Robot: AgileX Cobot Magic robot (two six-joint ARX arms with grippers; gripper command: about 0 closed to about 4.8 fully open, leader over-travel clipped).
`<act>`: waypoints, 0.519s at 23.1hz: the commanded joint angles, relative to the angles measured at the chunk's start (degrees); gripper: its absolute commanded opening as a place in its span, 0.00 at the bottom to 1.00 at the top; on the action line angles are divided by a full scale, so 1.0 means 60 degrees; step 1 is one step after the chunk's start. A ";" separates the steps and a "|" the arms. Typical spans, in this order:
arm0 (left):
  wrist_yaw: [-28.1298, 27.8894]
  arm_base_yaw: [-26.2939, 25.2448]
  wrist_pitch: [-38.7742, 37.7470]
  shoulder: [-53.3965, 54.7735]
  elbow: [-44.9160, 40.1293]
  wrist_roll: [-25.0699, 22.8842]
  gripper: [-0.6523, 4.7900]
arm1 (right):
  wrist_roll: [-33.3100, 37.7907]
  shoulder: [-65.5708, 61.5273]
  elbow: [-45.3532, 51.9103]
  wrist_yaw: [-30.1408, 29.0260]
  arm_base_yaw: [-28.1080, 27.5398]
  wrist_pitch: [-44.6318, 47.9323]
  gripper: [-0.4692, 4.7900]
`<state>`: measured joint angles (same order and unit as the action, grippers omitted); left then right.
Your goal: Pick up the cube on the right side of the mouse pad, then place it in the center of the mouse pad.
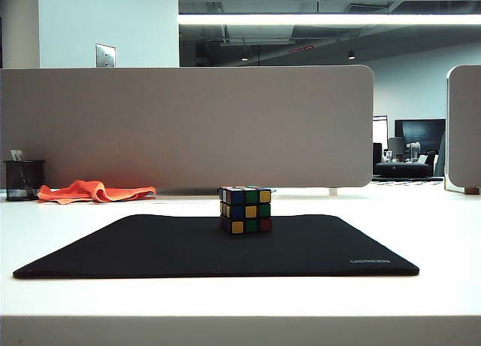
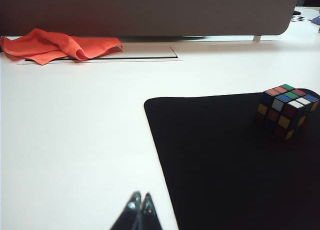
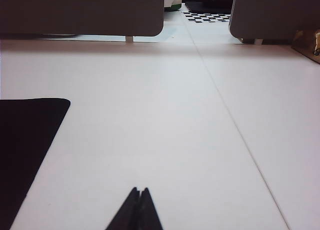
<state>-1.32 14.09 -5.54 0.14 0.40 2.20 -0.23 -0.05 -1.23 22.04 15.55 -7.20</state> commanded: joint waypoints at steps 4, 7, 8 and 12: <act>0.0004 -0.0022 0.0062 0.0004 0.0007 -0.0033 0.11 | 0.0040 0.0022 -0.0058 -0.0018 -0.0007 0.0168 0.09; 0.0004 -0.0025 0.0062 0.0004 0.0007 -0.0033 0.11 | 0.0040 0.0022 -0.0058 -0.0018 -0.0015 0.0168 0.09; 0.0004 -0.0033 0.0058 0.0004 0.0007 -0.0033 0.11 | 0.0040 0.0022 -0.0058 -0.0018 -0.0033 0.0168 0.09; 0.0004 -0.0036 0.0062 0.0000 0.0007 -0.0033 0.11 | 0.0040 0.0022 -0.0058 -0.0022 -0.0291 0.0168 0.09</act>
<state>-1.32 14.06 -5.54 0.14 0.40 2.20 -0.23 -0.05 -1.23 21.93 14.41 -7.20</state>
